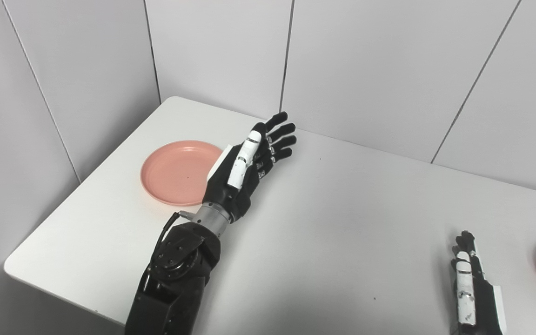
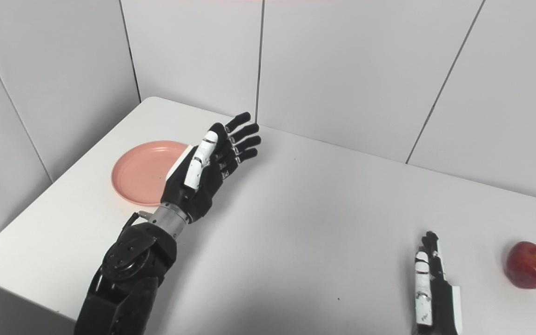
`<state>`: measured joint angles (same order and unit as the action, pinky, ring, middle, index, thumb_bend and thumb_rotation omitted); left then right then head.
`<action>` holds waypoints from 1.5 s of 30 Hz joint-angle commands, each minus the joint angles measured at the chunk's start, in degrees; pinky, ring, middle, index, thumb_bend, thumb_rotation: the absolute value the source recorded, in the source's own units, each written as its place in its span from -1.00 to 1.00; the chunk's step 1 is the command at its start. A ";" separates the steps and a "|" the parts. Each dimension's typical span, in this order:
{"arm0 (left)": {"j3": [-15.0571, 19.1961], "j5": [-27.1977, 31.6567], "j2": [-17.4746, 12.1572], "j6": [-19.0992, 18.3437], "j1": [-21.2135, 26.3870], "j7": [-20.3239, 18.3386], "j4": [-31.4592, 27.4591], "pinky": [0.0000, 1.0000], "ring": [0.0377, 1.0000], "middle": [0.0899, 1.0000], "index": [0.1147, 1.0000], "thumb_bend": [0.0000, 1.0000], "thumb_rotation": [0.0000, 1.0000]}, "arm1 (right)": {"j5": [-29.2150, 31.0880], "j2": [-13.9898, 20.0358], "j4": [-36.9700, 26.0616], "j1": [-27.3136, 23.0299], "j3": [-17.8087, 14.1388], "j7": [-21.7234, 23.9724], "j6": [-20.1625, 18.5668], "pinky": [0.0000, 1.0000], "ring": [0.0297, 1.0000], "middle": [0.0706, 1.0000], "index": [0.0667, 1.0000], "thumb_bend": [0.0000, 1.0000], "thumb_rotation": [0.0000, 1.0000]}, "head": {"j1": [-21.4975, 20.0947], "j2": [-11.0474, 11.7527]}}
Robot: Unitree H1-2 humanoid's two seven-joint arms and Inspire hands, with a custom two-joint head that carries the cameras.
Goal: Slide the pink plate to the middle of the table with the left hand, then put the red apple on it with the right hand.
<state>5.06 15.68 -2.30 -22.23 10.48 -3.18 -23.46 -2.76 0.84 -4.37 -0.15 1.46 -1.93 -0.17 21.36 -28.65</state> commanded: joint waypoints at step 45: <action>17.54 3.45 -14.19 3.88 13.53 4.34 17.30 0.80 0.77 0.75 0.72 -0.23 1.00 | -0.32 1.30 -0.03 -0.49 -0.54 0.38 2.66 0.97 0.94 0.92 0.90 -0.78 1.00 | 2.55 0.36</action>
<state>22.14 18.93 -14.73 -20.36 20.98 1.13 -5.75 -2.83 1.51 -4.37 -0.23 1.35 -1.81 0.05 23.82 -28.30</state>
